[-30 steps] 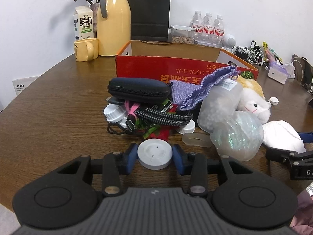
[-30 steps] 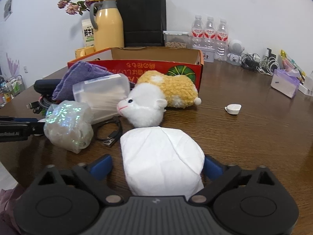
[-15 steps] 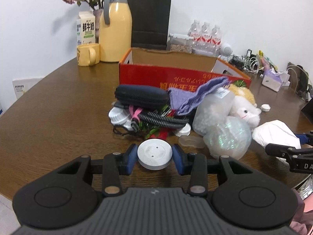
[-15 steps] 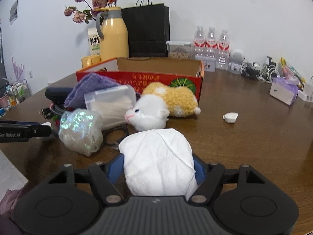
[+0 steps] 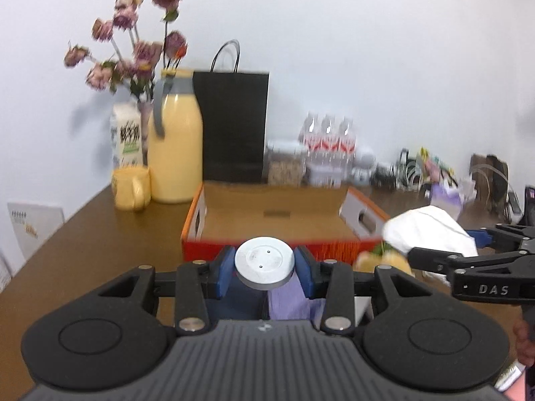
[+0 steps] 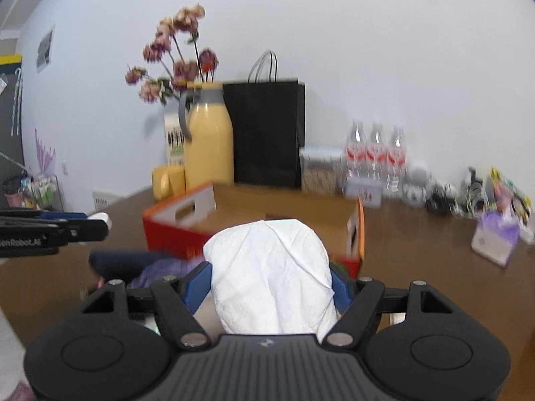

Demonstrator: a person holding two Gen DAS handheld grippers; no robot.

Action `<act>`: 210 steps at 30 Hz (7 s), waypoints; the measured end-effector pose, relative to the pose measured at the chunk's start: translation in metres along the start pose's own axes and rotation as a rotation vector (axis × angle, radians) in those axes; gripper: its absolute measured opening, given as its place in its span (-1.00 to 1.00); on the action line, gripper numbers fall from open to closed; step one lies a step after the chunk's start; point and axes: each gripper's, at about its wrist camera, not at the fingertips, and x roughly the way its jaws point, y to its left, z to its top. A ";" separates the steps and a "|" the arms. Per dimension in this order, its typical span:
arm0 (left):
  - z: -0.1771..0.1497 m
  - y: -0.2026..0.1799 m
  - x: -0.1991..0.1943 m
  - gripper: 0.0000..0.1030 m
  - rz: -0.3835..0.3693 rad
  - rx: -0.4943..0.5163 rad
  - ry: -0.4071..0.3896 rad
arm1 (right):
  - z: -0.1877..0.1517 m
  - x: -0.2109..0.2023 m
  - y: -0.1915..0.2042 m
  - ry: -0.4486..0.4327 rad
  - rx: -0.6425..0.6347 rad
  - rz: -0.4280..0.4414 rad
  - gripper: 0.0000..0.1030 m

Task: Organize objects
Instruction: 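Carry the lid and cloth into the cardboard box and open both tools, then grasp the small white cup with the right tool while the left tool grasps the navy blue case, then carry the cup and navy case into the box and open both tools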

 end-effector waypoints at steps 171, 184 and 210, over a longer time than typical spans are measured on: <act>0.015 0.037 0.067 0.24 0.010 0.026 0.326 | -0.057 0.052 -0.074 0.084 0.064 -0.114 -0.50; 0.059 0.028 0.093 0.24 0.014 -0.009 0.150 | 0.011 0.077 -0.050 -0.030 0.009 -0.067 -0.50; 0.025 0.004 0.246 0.25 0.084 0.062 0.399 | 0.005 0.205 -0.059 0.203 0.061 -0.087 -0.50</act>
